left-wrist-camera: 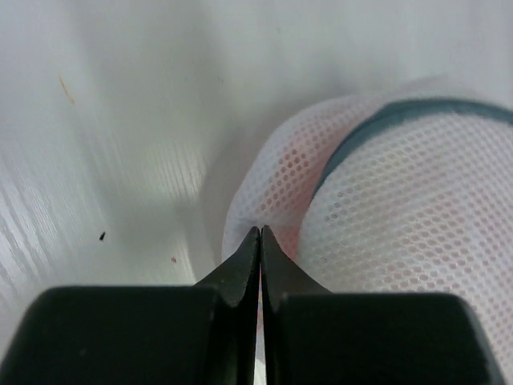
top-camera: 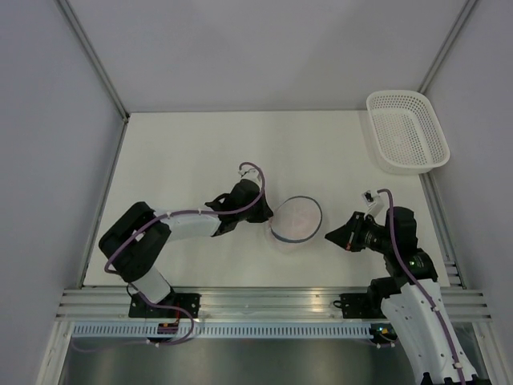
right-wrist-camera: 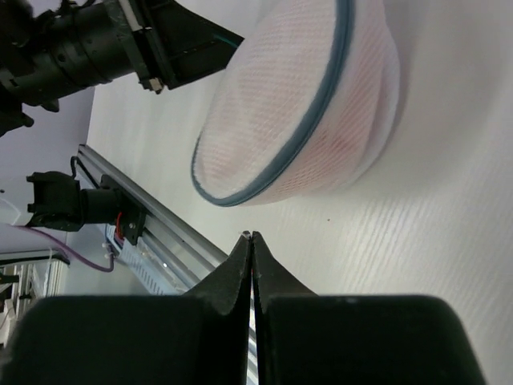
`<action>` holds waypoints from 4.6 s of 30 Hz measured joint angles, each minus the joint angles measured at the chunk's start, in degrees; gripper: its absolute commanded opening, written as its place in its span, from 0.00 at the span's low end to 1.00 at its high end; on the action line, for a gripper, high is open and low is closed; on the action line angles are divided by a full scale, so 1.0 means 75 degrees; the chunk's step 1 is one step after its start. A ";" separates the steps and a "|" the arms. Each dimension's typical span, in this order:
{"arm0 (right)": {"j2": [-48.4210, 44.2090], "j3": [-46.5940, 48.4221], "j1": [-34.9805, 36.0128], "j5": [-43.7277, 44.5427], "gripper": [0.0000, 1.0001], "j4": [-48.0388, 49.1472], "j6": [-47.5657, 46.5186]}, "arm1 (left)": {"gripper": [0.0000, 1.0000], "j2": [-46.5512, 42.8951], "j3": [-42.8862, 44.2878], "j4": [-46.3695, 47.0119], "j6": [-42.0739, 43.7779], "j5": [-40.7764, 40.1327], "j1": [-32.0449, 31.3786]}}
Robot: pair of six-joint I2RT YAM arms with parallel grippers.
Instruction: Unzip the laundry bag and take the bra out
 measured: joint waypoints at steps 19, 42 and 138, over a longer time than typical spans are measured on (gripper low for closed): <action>0.1947 -0.0425 0.1169 0.0122 0.01 0.1810 0.0583 | 0.02 -0.1635 -0.1763 0.1425 -0.0405 0.1142 0.0224; 0.7367 0.2579 0.2984 0.4170 0.00 0.3392 0.0303 | 0.02 -0.1979 -0.2087 0.1906 -0.0863 0.1495 0.0122; 0.7857 0.2620 0.3975 0.4249 0.00 0.5622 0.0493 | 0.83 0.0871 -0.2795 0.7064 -0.2967 0.0921 0.0930</action>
